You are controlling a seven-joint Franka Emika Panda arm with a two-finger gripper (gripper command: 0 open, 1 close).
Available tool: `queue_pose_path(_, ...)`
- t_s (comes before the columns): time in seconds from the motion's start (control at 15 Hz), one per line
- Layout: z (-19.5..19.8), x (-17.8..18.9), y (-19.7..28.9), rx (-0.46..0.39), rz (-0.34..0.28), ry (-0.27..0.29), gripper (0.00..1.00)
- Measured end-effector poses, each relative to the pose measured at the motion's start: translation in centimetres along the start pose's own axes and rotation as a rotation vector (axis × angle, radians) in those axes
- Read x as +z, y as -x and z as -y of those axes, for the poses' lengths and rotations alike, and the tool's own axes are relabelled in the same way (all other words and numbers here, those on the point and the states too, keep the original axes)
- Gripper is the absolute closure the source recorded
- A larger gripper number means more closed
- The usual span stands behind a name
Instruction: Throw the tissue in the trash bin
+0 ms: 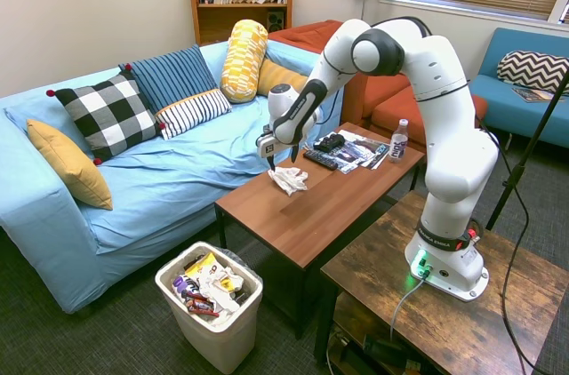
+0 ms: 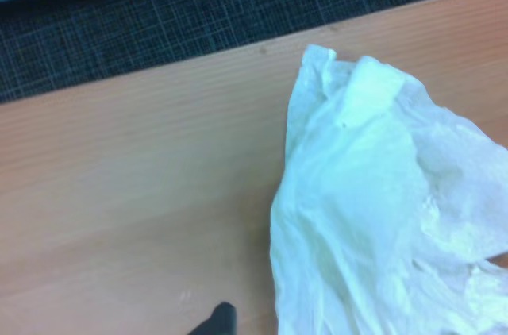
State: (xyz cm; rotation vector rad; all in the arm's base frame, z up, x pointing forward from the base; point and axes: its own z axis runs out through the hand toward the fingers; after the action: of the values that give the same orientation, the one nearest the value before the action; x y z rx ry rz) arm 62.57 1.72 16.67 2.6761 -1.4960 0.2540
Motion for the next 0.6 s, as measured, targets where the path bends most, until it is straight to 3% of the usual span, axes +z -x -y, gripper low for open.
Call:
queue_pose_path(0.27, 1.4, 3.6, -0.7, 0.013, -0.008, 0.03, 0.0)
queue_pose_path(0.33, 1.5, 4.2, -0.5, 0.013, -0.003, 0.039, 1.0)
queue_pose_path(0.6, 0.7, 6.5, -0.6, 0.01, 0.007, 0.076, 1.0)
